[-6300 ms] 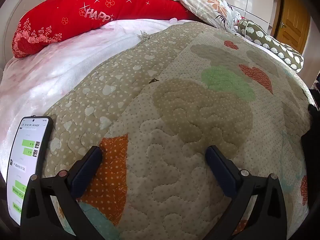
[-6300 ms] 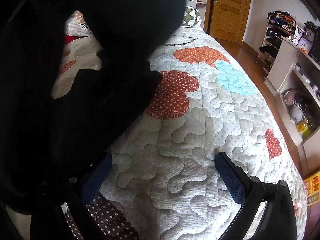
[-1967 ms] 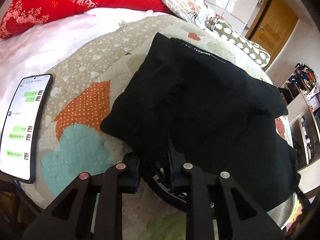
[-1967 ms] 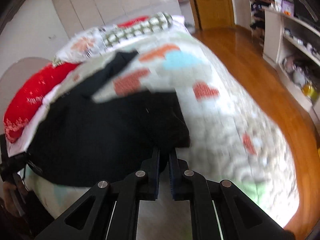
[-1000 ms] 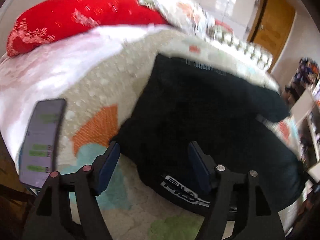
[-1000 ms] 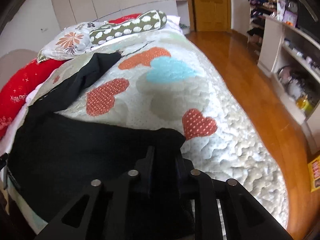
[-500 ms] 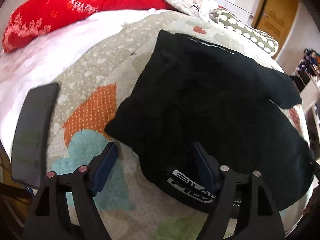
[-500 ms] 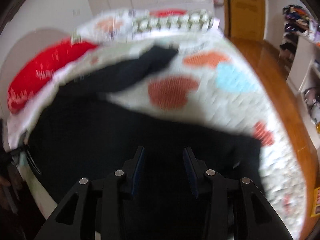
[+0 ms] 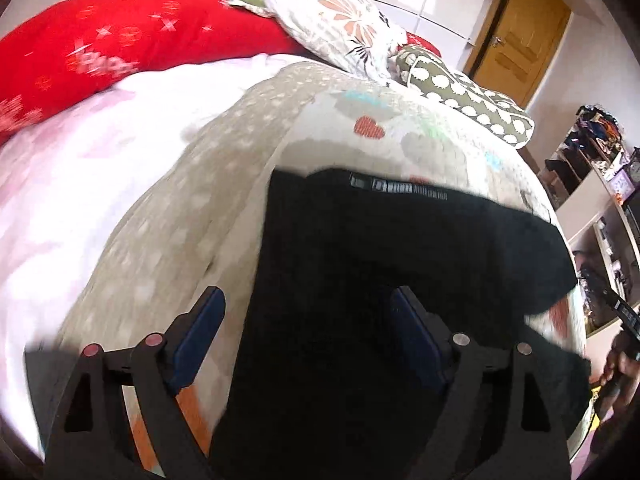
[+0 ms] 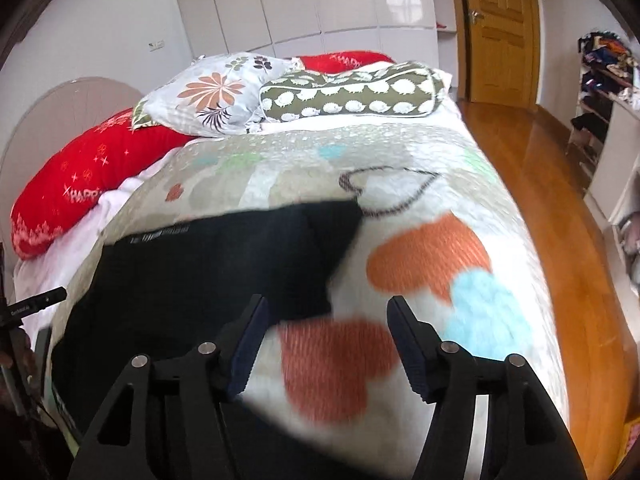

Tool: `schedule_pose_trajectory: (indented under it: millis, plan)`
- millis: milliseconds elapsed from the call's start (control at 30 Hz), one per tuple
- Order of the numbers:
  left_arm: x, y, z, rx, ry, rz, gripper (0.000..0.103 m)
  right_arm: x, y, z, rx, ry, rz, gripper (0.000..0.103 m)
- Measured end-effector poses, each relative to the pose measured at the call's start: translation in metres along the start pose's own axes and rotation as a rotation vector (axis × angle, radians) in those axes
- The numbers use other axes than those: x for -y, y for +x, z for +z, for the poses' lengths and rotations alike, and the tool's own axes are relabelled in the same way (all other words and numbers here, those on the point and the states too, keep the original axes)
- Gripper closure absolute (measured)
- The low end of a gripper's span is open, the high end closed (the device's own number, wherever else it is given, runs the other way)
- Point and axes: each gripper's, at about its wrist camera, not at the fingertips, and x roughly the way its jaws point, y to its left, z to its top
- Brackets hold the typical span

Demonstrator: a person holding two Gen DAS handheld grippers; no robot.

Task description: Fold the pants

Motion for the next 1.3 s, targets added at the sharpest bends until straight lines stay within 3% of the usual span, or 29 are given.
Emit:
schedule_pose_trajectory:
  millis: [167, 333, 467, 533, 567, 600, 633, 667, 700, 767, 800, 833, 967, 1100, 1233, 1300]
  plan:
    - [0.008, 0.048, 0.047, -0.056, 0.070, -0.066, 0.018, 0.012, 0.049, 0.042, -0.038, 0.010, -0.012, 0.032]
    - [0.022, 0.090, 0.069, -0.137, 0.160, -0.079, 0.018, 0.014, 0.096, 0.058, -0.095, 0.027, 0.025, 0.032]
    - [0.039, 0.115, 0.074, -0.156, 0.290, 0.020, 0.018, 0.020, 0.128, 0.060, -0.161, 0.047, 0.004, 0.035]
    - [0.049, 0.122, 0.071, -0.153, 0.378, 0.051, 0.017, 0.016, 0.129, 0.058, -0.156, 0.033, 0.053, 0.060]
    - [0.053, 0.124, 0.069, -0.145, 0.412, 0.056, 0.018, 0.012, 0.127, 0.058, -0.153, 0.013, 0.077, 0.085]
    - [0.056, 0.125, 0.068, -0.143, 0.430, 0.058, 0.018, 0.006, 0.123, 0.057, -0.153, -0.019, 0.086, 0.092]
    - [0.057, 0.125, 0.068, -0.142, 0.433, 0.050, 0.029, 0.002, 0.120, 0.057, -0.151, -0.039, 0.080, 0.092]
    - [0.057, 0.124, 0.068, -0.144, 0.429, 0.017, 0.047, -0.004, 0.115, 0.058, -0.141, -0.065, 0.069, 0.093]
    - [0.057, 0.123, 0.068, -0.147, 0.422, -0.006, 0.054, -0.009, 0.104, 0.059, -0.109, -0.090, 0.061, 0.094]
    - [0.057, 0.117, 0.069, -0.128, 0.426, 0.036, 0.078, -0.014, 0.081, 0.063, -0.047, -0.102, 0.068, 0.094]
    - [0.055, 0.111, 0.070, -0.121, 0.420, 0.041, 0.081, -0.018, 0.060, 0.066, -0.001, -0.110, 0.078, 0.095]
    - [0.052, 0.102, 0.069, -0.112, 0.405, 0.032, 0.097, -0.020, 0.047, 0.067, 0.030, -0.123, 0.079, 0.095]
    - [0.042, 0.053, 0.065, -0.053, 0.350, -0.026, 0.099, -0.036, -0.028, 0.061, 0.172, -0.210, 0.086, 0.095]
    - [0.040, -0.016, 0.035, 0.034, 0.370, -0.083, 0.100, -0.053, -0.116, 0.020, 0.304, -0.320, 0.127, 0.097]
    - [0.028, -0.065, -0.013, 0.056, 0.347, -0.100, 0.100, -0.057, -0.167, -0.057, 0.320, -0.445, 0.099, 0.097]
    - [0.019, -0.080, -0.047, 0.031, 0.330, -0.111, 0.100, -0.049, -0.173, -0.102, 0.251, -0.437, 0.095, 0.097]
